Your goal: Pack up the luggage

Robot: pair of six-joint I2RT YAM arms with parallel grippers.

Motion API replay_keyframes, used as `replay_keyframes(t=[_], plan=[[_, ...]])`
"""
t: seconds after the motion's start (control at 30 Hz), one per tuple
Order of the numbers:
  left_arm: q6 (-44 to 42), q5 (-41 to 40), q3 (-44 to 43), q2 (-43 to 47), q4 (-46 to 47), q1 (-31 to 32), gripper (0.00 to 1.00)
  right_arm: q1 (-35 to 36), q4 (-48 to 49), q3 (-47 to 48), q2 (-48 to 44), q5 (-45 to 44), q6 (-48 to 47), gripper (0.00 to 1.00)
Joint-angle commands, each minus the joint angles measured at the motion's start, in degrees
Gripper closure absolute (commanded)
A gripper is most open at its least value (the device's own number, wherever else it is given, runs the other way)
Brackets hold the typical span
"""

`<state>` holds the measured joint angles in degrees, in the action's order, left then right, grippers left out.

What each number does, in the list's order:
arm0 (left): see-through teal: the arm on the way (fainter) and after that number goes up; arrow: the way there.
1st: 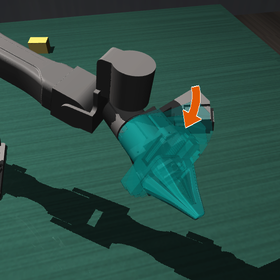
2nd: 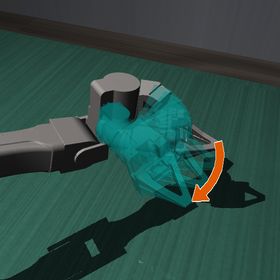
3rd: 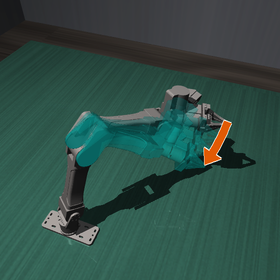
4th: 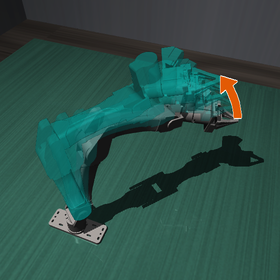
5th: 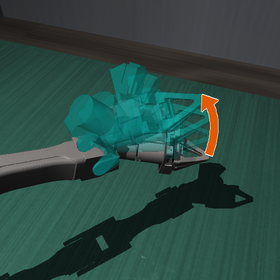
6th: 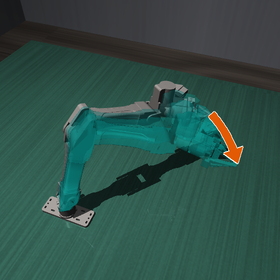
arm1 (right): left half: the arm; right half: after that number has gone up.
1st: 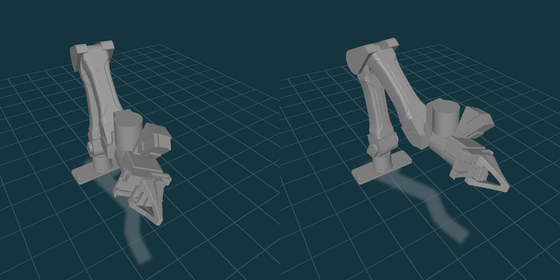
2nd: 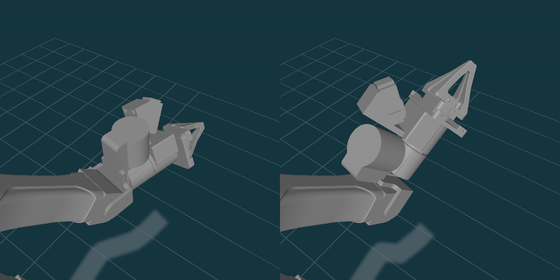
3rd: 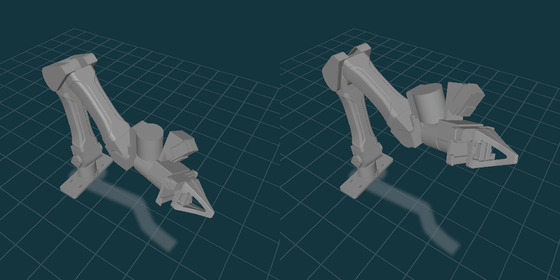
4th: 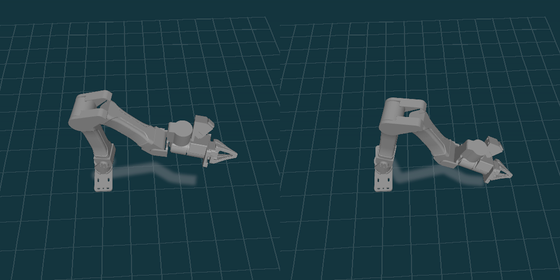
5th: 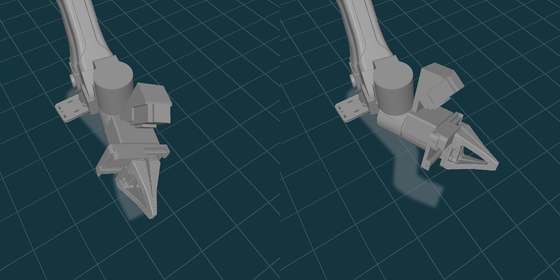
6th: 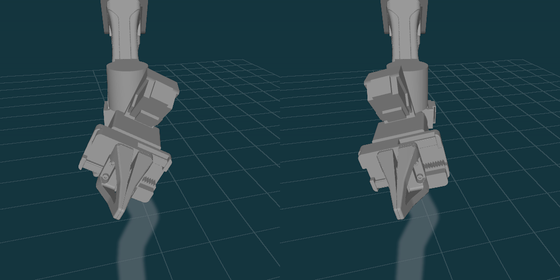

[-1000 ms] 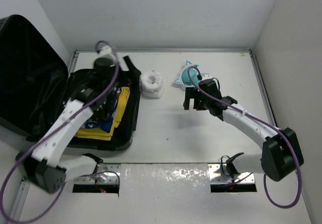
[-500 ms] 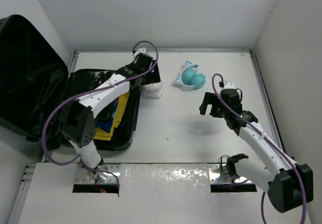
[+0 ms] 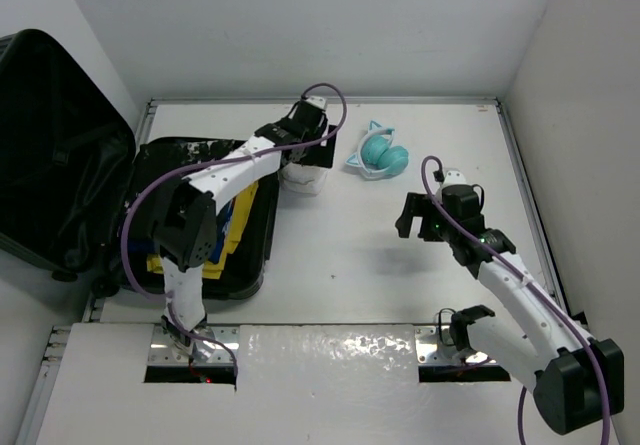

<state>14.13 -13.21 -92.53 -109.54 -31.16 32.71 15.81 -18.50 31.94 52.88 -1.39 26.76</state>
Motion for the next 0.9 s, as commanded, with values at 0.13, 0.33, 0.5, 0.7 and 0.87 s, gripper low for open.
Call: replay_keyframes(t=[0.13,0.33,0.5,0.7,0.87], plan=[[-4.1,4.0,-9.3,-8.9,-0.9,1.4,0.26,-0.6,1.9,-1.7,-1.0,1.1,-0.7,0.01],[-3.5,0.9,-9.9,-13.5,-1.8,1.8,0.39,-0.5,3.0,-2.7,-0.9,2.3,-0.8,0.01],[-2.4,-1.5,-9.8,-15.0,-2.7,1.9,0.94,-0.6,3.0,-2.3,-1.1,2.4,-1.2,0.01],[0.1,-4.1,0.3,0.5,6.4,5.2,1.0,-0.7,4.4,-3.0,-0.5,3.9,-1.8,0.01],[1.7,-8.8,16.5,20.9,22.7,8.0,1.0,-0.7,7.1,-3.8,0.7,10.2,-1.8,0.01]])
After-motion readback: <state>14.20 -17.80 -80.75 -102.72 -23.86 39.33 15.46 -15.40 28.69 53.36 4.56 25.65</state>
